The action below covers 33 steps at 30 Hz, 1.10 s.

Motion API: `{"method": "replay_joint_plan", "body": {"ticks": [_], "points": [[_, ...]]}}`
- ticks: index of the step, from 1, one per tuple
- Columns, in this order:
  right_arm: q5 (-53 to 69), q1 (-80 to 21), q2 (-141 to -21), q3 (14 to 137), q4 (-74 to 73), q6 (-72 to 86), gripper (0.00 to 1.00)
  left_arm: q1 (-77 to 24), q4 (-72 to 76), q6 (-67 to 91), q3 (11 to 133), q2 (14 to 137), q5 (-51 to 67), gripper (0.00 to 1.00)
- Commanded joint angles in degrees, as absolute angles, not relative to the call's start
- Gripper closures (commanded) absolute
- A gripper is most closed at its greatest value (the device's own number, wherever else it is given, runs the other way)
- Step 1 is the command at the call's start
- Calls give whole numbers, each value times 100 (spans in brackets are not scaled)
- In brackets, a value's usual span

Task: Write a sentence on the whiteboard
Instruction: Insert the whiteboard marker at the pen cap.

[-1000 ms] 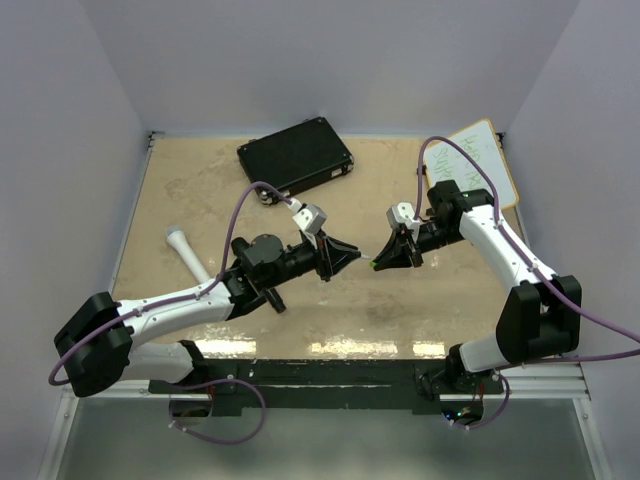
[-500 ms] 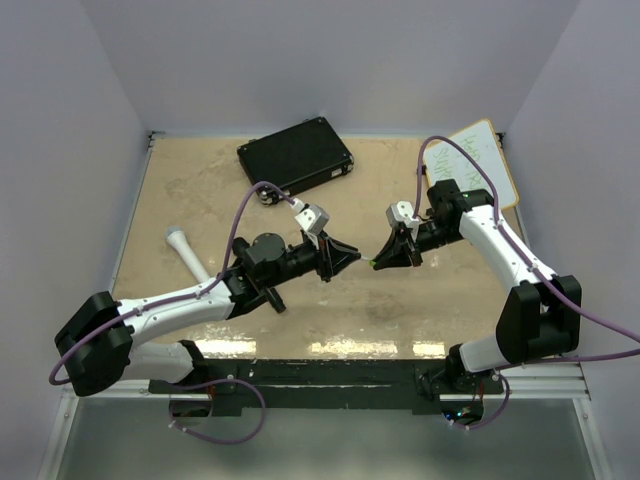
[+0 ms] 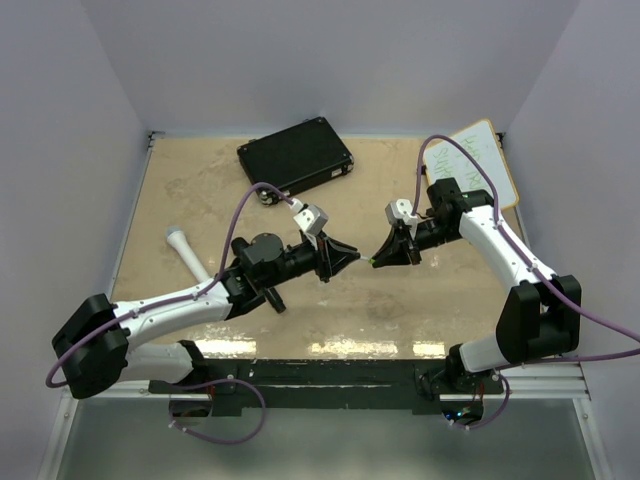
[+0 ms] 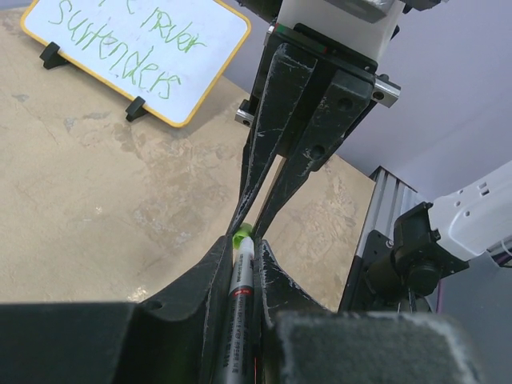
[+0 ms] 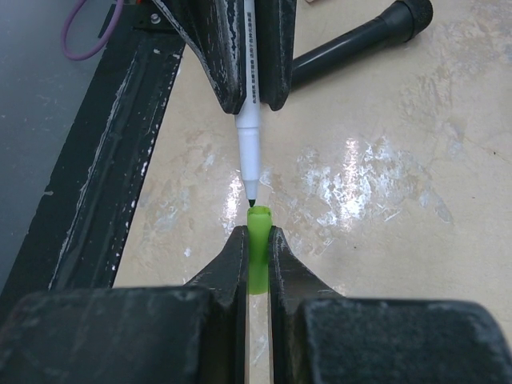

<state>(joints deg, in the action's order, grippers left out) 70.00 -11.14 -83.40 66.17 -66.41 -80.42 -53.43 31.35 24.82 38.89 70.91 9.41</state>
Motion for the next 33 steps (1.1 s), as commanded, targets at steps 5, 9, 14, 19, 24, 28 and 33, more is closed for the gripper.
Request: {"method": "replay_joint_plan", "body": {"ticks": [5,9,14,19,24,28,33], "points": [[7066,-1099,-8191,6592,-6495,-7884,100,-5370,3243,2355,4017,6917,958,100],[7058,-1099,-8200,6583,-6469,-7849,100,-5370,3208,2329,4017,6926,941,100],[7058,-1090,-8191,6583,-6460,-7840,100,-5370,3190,2303,4052,6987,932,100],[7058,-1099,-8183,6583,-6460,-7849,100,-5370,3182,2268,4131,7075,940,100],[7066,-1081,-8183,6574,-6477,-7840,100,-5379,3182,2259,4166,7119,941,100],[7066,-1090,-8183,6574,-6477,-7849,100,-5370,3190,2232,4192,7172,941,100],[7058,-1090,-8174,6574,-6478,-7849,100,-5379,3190,2206,4192,7216,897,100]]}}
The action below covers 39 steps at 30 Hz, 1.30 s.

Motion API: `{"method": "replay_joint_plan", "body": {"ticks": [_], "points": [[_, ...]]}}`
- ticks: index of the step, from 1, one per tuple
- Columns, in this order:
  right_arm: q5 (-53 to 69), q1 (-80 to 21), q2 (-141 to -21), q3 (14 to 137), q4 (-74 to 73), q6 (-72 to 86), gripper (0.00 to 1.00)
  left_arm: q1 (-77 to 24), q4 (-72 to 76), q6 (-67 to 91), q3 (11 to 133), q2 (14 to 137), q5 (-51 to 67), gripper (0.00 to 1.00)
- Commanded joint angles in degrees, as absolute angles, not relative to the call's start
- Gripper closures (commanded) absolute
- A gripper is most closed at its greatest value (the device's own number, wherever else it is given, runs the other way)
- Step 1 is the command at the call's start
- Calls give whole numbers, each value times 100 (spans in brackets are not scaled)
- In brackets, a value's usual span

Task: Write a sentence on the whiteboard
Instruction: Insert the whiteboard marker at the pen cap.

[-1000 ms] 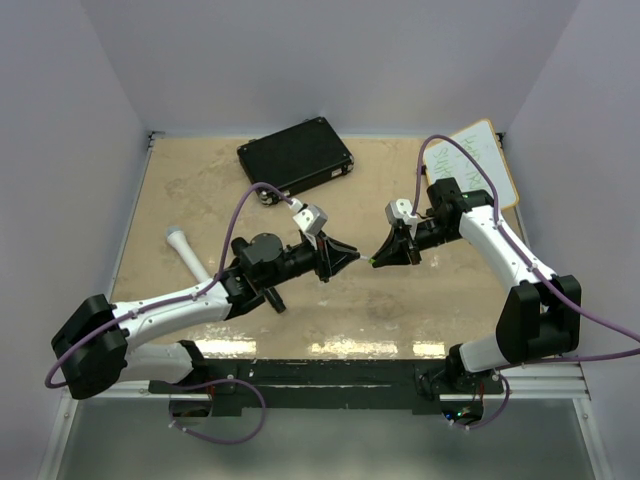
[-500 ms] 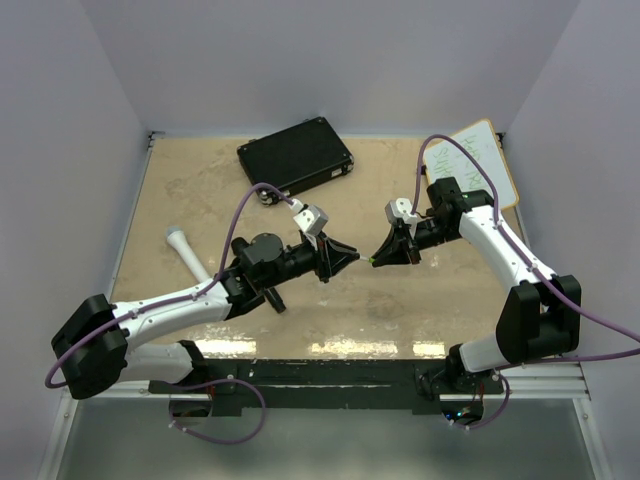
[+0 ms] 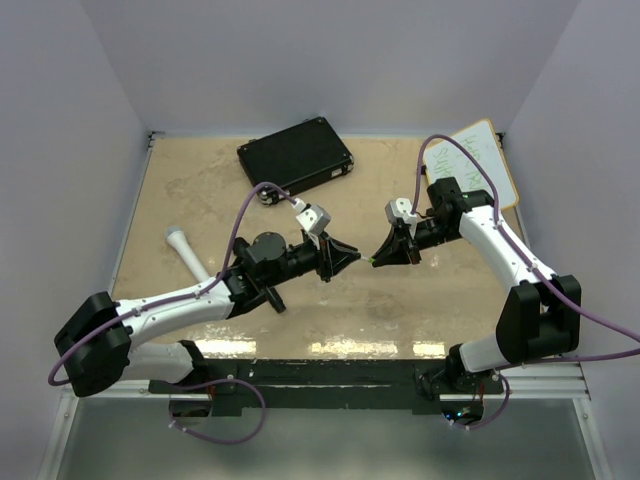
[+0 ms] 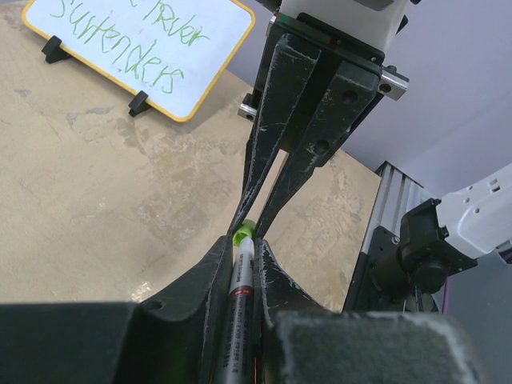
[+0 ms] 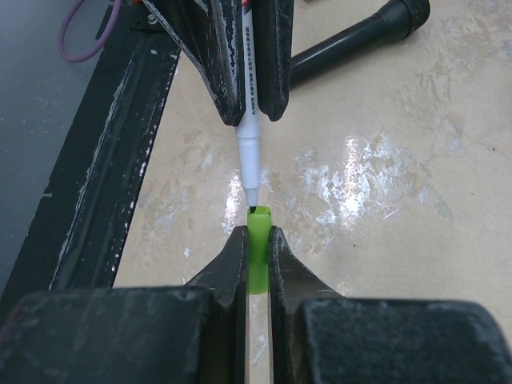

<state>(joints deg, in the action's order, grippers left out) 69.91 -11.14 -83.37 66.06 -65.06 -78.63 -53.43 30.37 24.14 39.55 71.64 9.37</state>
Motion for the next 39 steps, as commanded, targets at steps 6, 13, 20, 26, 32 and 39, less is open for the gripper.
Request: {"method": "replay_joint_plan", "body": {"ticks": [6,13,20,26,32,39], "points": [[7058,-1099,-8174,6565,-6486,-7849,100,-5370,3173,2180,4175,7128,888,100],[7049,-1090,-8174,6565,-6469,-7849,100,-5361,3103,2109,4148,6987,782,100],[7058,-1090,-8174,6565,-6469,-7849,100,-5353,3208,2162,4148,7093,896,100],[7058,-1090,-8183,6565,-6469,-7849,100,-5353,3243,2188,4166,7172,932,100],[7066,-1090,-8174,6565,-6478,-7840,100,-5361,3322,2215,4210,7295,1019,100],[7101,-1090,-8191,6565,-6478,-7840,100,-5353,3427,2232,4298,7444,1099,100]]}}
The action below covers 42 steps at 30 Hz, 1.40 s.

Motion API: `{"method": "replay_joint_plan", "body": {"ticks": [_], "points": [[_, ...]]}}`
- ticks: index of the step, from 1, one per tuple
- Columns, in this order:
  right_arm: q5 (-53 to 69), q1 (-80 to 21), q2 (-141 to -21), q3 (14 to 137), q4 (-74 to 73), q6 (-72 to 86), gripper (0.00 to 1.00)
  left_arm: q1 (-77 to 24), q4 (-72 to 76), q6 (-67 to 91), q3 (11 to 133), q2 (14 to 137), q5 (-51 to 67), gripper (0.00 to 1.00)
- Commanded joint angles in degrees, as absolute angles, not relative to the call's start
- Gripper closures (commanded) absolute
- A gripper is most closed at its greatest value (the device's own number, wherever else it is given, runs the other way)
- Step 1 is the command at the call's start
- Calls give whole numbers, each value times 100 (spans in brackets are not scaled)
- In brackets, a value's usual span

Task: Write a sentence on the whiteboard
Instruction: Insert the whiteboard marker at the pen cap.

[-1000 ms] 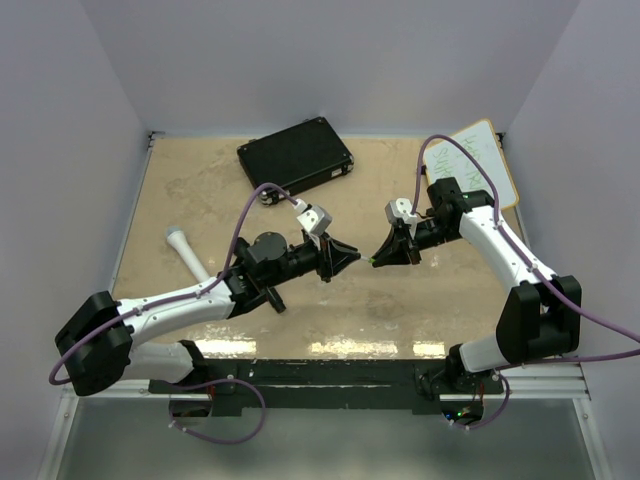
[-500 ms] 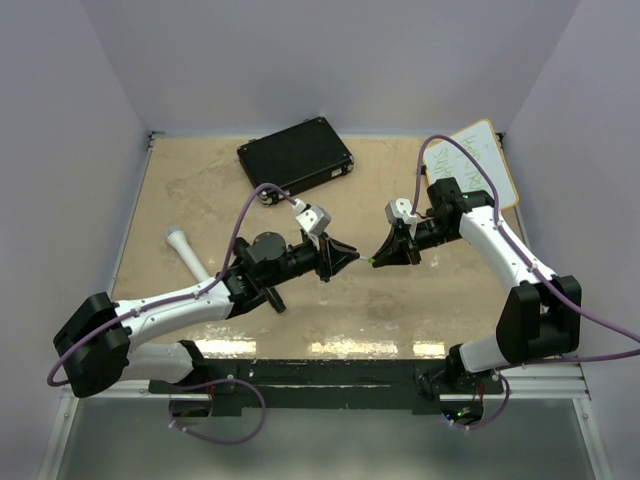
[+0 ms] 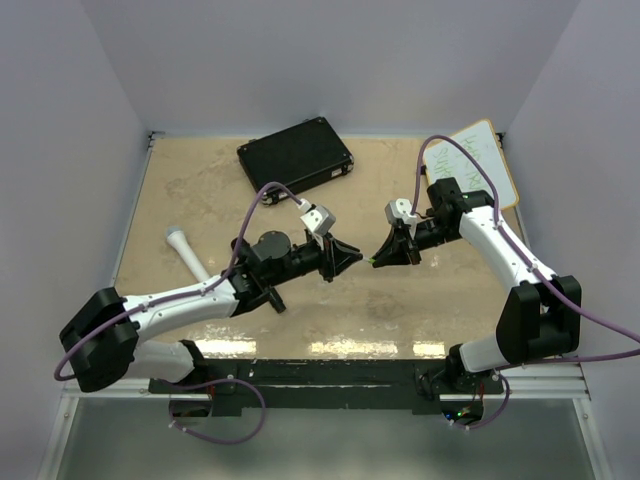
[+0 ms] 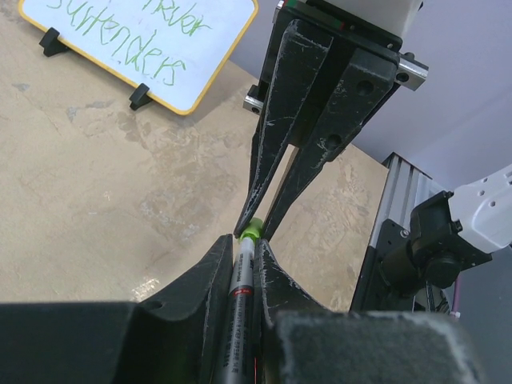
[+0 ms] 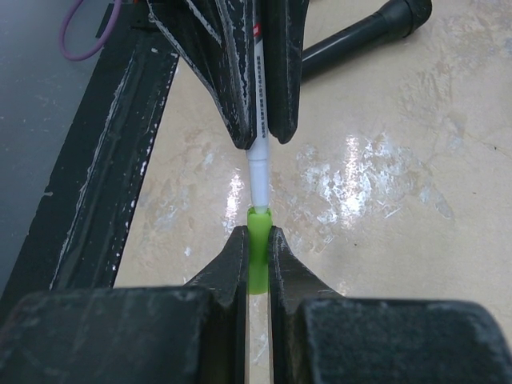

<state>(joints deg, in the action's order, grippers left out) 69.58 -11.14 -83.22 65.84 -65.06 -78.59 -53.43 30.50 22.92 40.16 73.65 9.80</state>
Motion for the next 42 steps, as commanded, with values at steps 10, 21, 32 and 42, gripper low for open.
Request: {"method": "replay_joint_plan", "body": {"ticks": [10,21,32,42], "points": [[7251,-1099,-8218,6662,-6556,-7787,100,-5361,4112,2522,4219,7874,1230,100],[7515,-1099,-8631,7233,-7207,-8016,100,-5396,5536,3076,4131,8692,1081,100],[7541,-1142,-8578,7374,-7128,-7752,100,-5572,5915,3208,4499,9474,1142,100],[7427,-1134,-8394,7313,-6743,-7366,100,-5845,6179,3313,4966,10160,1248,100]]}}
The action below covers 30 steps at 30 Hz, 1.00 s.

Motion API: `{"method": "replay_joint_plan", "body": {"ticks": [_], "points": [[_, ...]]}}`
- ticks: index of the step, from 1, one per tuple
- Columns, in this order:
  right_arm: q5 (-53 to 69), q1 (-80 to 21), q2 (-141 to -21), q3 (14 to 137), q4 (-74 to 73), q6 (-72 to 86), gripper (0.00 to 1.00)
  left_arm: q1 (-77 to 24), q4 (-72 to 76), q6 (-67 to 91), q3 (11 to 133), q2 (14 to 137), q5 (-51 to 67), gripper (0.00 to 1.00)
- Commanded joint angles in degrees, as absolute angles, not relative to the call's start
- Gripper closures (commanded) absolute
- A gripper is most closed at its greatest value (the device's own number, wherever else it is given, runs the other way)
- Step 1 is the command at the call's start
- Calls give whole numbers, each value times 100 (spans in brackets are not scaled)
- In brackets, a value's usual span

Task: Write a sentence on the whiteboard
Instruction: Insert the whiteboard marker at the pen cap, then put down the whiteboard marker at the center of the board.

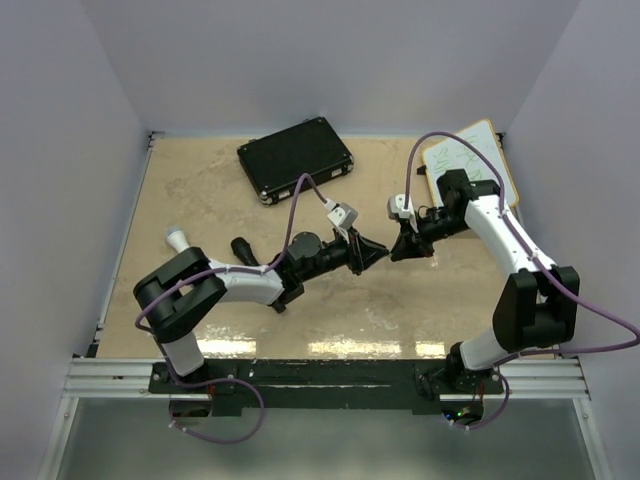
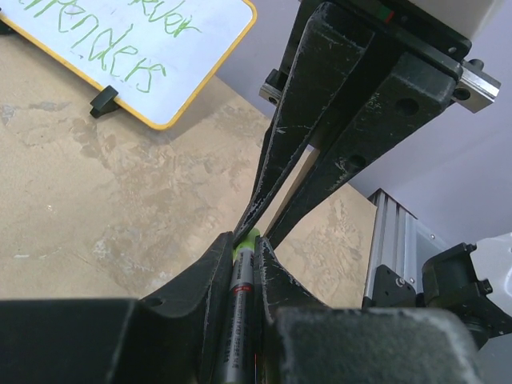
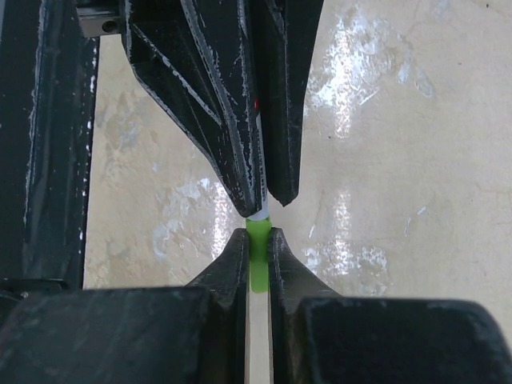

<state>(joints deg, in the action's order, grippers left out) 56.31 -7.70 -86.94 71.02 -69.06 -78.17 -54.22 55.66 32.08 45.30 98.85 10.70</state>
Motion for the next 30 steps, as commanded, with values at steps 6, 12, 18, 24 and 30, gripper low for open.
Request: {"method": "replay_joint_plan", "body": {"ticks": [6,12,18,24,30], "points": [[6453,-1134,-8209,6891,-5505,-6128,70,-5652,5793,3146,4413,9423,932,100],[5399,-941,-8051,6732,-4975,-5371,20,-4967,5625,3646,3306,8676,1527,100],[4677,-765,-7604,6978,-4711,-4932,6,-4510,5002,3893,2918,8543,1951,100],[4359,-756,-7129,6724,-4184,-4220,2,-3983,4737,4438,3383,9594,2345,100],[4237,-756,-6689,6312,-4061,-3956,1,-3604,5344,5150,3823,10598,2988,72]]}}
